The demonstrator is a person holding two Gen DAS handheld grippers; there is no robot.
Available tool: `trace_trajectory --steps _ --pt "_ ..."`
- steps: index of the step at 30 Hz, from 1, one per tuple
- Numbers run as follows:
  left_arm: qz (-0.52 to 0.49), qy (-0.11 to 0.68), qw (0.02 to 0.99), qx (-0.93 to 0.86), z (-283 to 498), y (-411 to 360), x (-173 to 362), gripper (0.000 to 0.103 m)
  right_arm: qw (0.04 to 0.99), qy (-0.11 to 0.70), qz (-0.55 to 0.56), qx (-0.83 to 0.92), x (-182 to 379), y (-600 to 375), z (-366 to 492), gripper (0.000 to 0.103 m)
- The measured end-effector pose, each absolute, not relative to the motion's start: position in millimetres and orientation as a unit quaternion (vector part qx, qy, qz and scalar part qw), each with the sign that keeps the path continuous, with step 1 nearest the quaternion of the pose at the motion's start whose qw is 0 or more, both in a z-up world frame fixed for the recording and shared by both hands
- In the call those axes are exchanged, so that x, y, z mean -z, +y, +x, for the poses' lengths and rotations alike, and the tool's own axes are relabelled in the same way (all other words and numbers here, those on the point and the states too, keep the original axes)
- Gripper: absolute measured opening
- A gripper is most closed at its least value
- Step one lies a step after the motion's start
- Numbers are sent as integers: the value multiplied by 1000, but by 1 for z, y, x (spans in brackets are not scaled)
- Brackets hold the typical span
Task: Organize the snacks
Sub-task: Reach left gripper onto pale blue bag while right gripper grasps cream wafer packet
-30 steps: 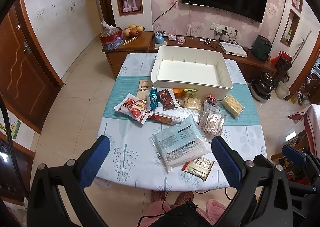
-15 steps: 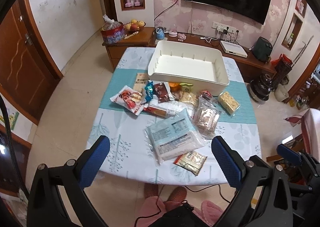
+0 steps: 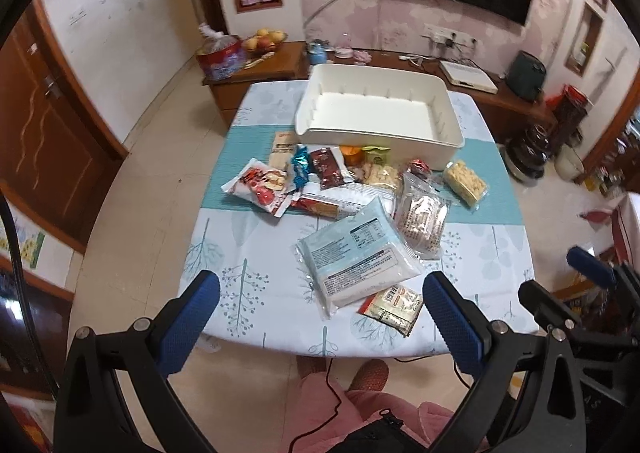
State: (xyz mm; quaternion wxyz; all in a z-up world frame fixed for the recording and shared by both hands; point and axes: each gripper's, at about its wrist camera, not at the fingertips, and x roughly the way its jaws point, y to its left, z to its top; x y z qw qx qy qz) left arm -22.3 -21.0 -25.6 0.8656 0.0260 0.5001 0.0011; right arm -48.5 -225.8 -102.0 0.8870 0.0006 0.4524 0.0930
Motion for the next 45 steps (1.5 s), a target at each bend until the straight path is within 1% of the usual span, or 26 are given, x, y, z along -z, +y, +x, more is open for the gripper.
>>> trace_trajectory --steps 7,16,26,33,42,45 --pt "75 515 852 62 3 -19 50 101 893 437 -27 -104 128 -224 -46 79" --pt "154 541 810 168 39 -28 110 101 893 431 -51 -117 178 -216 -41 79" --pt "212 575 744 266 91 -32 189 101 869 463 -57 -163 243 -194 -37 79" --pt "250 605 683 322 121 -40 234 101 850 488 -96 -175 278 -173 -34 79" --pt "218 664 612 370 145 -43 275 101 832 503 -130 -193 309 -158 -25 79" --pt "199 677 595 383 153 -44 282 101 828 502 -151 -199 316 -153 -23 79"
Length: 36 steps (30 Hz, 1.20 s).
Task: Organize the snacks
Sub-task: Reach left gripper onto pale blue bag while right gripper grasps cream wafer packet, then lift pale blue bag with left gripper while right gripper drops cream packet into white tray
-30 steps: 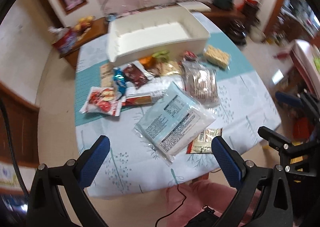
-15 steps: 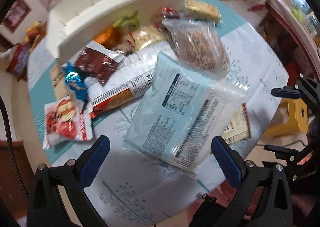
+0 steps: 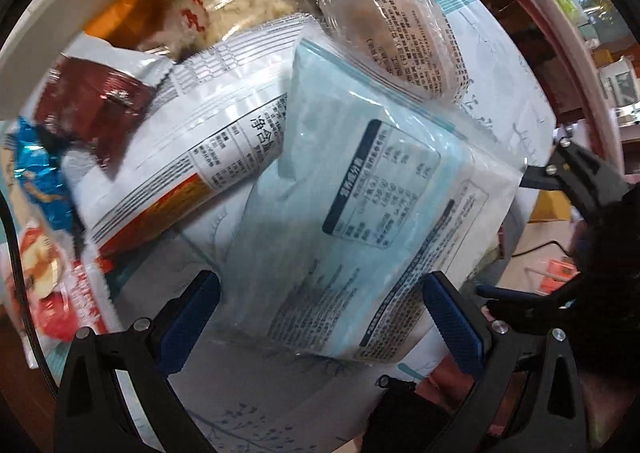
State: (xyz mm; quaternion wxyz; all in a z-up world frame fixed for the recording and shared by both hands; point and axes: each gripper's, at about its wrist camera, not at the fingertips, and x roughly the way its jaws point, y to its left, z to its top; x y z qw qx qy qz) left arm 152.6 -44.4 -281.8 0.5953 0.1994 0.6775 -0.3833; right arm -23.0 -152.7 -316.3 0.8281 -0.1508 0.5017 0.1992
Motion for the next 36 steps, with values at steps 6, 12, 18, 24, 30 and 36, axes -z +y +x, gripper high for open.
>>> trace_trajectory --steps 6,12,18,24,30,36 --pt "148 698 579 395 167 -42 294 101 815 505 -191 -209 328 -145 -22 79" --pt "116 703 577 398 168 -29 288 98 812 506 -201 -211 330 -142 -30 77" --pt "86 708 570 408 166 -27 291 79 813 511 -190 -205 328 -141 -41 69" --pt "56 710 571 408 168 -30 290 45 814 519 -180 -187 327 -134 -28 57" --pt "37 712 571 406 168 -37 291 23 816 530 -166 -161 324 -134 -28 50" --pt "1 709 567 419 166 -39 277 13 814 542 -156 -141 320 -136 -32 49"
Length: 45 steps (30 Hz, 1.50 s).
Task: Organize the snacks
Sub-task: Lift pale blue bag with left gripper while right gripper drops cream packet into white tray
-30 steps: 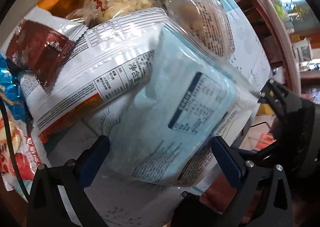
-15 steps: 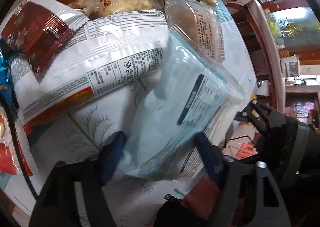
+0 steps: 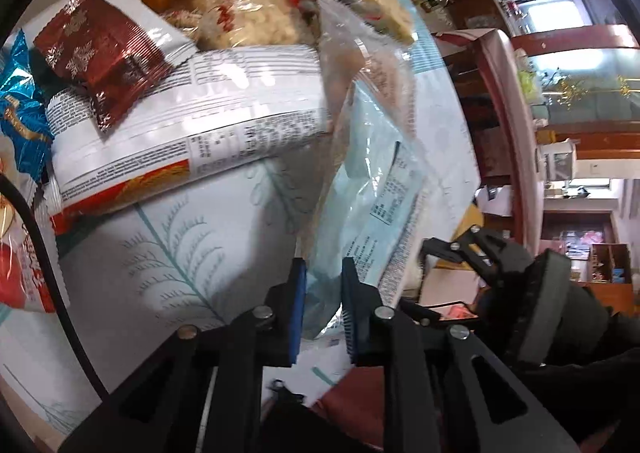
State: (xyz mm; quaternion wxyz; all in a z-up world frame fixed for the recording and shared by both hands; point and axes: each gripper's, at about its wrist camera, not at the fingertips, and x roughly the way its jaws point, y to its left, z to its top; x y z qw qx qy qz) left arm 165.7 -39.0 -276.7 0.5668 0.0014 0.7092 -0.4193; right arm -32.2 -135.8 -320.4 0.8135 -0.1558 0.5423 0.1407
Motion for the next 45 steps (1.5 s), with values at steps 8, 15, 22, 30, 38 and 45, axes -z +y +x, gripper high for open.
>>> trace_trajectory --steps 8,15,22,30,38,45 --pt "-41 693 574 433 169 -39 240 8 817 547 -138 -121 307 -149 -39 49" --pt "-52 664 591 455 177 -25 186 8 830 537 -118 -95 272 -156 -34 49" --pt "-85 619 622 472 187 -8 118 4 850 511 -98 -81 229 -163 -15 49" --pt "-51 578 689 433 211 -2 67 4 866 481 -105 -85 192 -175 29 49" --pt "-32 551 770 320 240 3 65 4 891 431 -105 -92 161 -191 91 49" --pt "-72 548 802 226 254 13 92 6 910 397 -83 -80 153 -203 160 49"
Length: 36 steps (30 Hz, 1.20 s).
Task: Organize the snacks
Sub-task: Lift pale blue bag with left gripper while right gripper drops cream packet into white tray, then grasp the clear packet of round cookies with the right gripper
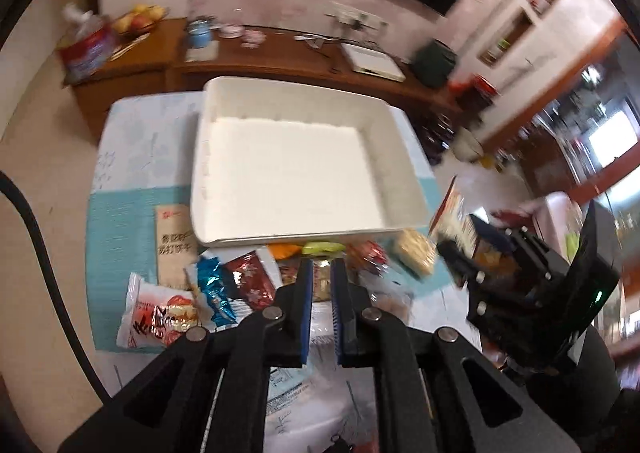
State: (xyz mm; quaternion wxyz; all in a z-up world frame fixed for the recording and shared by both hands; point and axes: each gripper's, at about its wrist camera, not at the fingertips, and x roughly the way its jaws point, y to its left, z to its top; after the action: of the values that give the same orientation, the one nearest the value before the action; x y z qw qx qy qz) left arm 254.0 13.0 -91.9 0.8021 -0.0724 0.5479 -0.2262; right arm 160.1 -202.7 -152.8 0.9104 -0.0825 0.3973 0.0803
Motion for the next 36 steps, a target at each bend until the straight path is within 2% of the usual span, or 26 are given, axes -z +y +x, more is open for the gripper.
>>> trace_trajectory --steps 11,13,15,17,18,19,20,21,24,29,36 --pt "-142 563 806 114 236 38 132 12 909 411 -50 -55 193 -217 235 50" --pt "-149 564 807 95 232 43 136 16 906 417 -47 -59 199 -219 241 51" --pt "-160 563 806 81 229 48 138 25 903 423 -43 -60 204 -220 245 54" --pt "-169 563 807 67 226 52 138 32 899 432 -34 -61 208 -221 248 64" --pt "-172 562 807 60 224 54 138 40 898 434 -30 -62 208 -221 249 67" --pt "-175 561 808 52 221 56 138 45 897 437 -25 -65 208 -221 249 67" --pt "-176 560 808 48 218 57 138 57 896 439 -20 -69 208 -221 248 67" --pt "-178 557 810 42 214 58 137 63 895 440 -17 -71 207 -221 247 67" --pt "-186 555 810 30 205 62 136 70 893 444 -7 -76 203 -221 241 67" --pt "-186 561 806 21 190 67 139 71 879 470 22 -84 199 -224 226 67" --pt "-100 572 812 53 178 62 137 77 853 511 55 -87 202 -231 197 67"
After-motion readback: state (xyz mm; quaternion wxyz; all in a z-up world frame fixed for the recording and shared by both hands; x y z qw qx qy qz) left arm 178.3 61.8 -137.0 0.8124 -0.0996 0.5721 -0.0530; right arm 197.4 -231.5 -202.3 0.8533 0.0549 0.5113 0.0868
